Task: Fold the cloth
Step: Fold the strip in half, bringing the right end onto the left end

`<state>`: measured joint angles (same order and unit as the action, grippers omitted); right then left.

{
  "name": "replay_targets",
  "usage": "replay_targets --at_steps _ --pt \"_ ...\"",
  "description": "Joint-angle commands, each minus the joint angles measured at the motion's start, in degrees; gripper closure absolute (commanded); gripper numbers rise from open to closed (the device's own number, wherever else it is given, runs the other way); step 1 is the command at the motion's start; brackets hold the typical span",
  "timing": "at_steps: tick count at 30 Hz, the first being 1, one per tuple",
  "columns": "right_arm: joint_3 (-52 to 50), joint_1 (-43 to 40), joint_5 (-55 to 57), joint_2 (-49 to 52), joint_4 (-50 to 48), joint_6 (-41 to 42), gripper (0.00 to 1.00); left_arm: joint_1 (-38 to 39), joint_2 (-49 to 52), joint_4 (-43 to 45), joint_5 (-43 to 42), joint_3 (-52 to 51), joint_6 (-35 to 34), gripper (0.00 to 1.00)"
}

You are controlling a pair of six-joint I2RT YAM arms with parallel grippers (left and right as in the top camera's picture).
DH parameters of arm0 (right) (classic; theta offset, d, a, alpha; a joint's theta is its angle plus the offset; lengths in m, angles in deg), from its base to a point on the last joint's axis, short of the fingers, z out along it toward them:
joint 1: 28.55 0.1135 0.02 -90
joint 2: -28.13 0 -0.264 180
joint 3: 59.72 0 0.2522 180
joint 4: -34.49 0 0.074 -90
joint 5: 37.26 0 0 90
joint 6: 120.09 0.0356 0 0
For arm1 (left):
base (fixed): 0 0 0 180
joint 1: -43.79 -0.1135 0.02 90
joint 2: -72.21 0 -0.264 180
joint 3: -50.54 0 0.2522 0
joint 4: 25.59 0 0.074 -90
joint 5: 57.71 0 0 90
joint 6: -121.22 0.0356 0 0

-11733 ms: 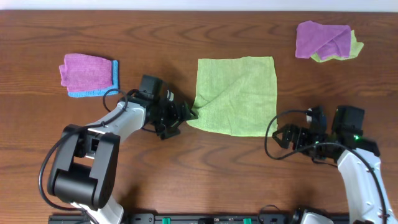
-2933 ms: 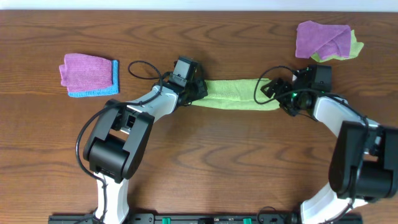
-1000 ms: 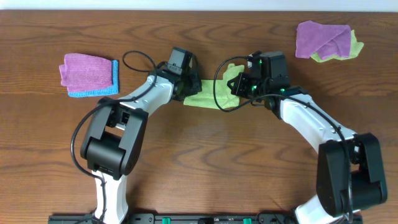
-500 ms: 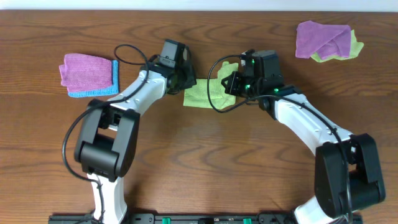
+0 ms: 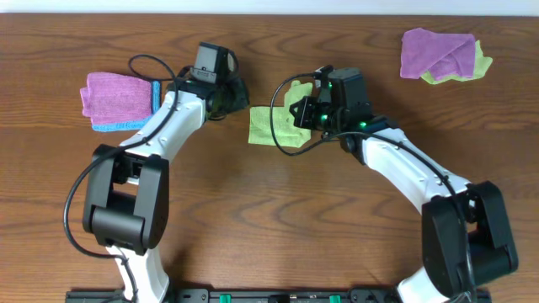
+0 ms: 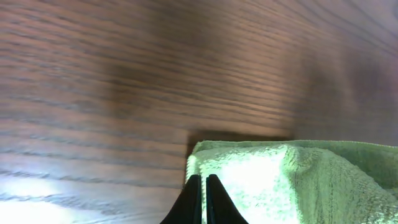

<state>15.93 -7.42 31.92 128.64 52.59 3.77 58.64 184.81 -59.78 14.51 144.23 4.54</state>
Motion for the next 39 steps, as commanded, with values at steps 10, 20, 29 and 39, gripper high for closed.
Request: replay_targets --at_steps 10,20,29,39 --pt "8.41 4.04 1.31 8.52 0.48 1.92 0.99 -3.8 -4.17 -4.33 0.35 1.25 2.49 0.94" --pt "13.11 7.08 1.38 14.14 3.87 1.64 0.99 -6.97 -5.92 -6.58 0.33 1.25 3.19 0.94" --pt "13.16 8.7 0.22 14.71 2.6 0.31 0.53 -8.2 -7.1 -6.56 0.35 1.25 3.8 0.94" --pt "14.75 6.93 -5.18 13.73 2.95 -0.42 0.01 -8.2 -7.13 -6.56 0.35 1.25 3.8 0.94"
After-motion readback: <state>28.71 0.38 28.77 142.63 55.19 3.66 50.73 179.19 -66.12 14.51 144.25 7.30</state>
